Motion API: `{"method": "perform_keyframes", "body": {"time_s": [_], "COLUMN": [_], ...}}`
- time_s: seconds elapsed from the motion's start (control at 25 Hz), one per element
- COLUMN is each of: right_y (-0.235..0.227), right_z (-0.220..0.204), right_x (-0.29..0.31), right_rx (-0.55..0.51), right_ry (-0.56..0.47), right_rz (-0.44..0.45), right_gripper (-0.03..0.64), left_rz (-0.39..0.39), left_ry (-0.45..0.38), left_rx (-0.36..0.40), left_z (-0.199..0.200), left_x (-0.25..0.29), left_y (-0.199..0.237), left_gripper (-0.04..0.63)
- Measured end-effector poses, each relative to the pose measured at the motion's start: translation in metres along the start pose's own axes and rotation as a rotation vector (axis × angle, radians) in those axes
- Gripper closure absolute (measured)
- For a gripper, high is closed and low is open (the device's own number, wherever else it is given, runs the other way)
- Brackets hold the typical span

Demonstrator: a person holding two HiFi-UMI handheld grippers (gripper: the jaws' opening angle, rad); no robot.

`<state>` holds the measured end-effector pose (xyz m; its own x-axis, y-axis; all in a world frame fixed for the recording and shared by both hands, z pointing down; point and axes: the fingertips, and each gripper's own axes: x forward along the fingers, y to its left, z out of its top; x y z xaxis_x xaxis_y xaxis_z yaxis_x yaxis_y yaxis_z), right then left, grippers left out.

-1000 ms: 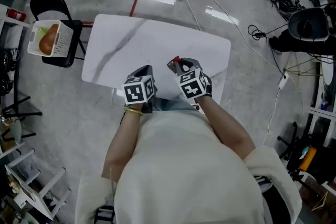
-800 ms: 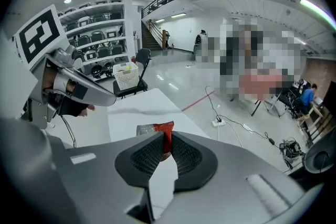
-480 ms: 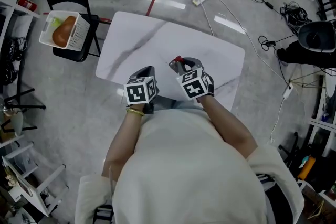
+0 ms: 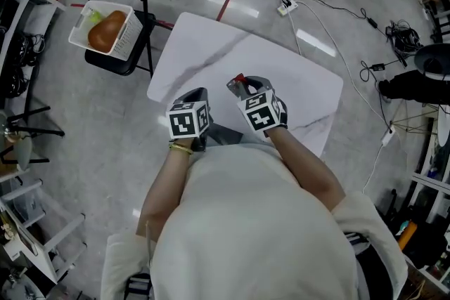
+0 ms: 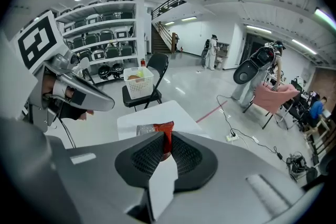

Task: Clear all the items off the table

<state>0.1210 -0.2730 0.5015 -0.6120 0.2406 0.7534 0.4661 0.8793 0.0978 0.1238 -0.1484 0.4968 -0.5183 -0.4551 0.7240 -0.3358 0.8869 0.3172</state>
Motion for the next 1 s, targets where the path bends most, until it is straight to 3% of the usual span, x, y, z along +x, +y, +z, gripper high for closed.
{"method": "perform_keyframes", "body": {"time_s": [0.44,1.0], "right_y": [0.077,0.182], "right_z": [0.063,0.112], "right_x": [0.033,0.069], "right_rx": [-0.081,-0.131], "right_ry": [-0.024,-0.038], "right_rz": [0.059,0.116], "right_gripper": [0.577,0.577], "left_rz": [0.06,0.094], "left_ry": [-0.04,-0.062], "left_rx": [-0.1,-0.139], "left_z": [0.0,-0.015], "left_x": [-0.04,-0.092], "left_y": [0.095,0.194], "left_gripper": [0.586,0.586]}}
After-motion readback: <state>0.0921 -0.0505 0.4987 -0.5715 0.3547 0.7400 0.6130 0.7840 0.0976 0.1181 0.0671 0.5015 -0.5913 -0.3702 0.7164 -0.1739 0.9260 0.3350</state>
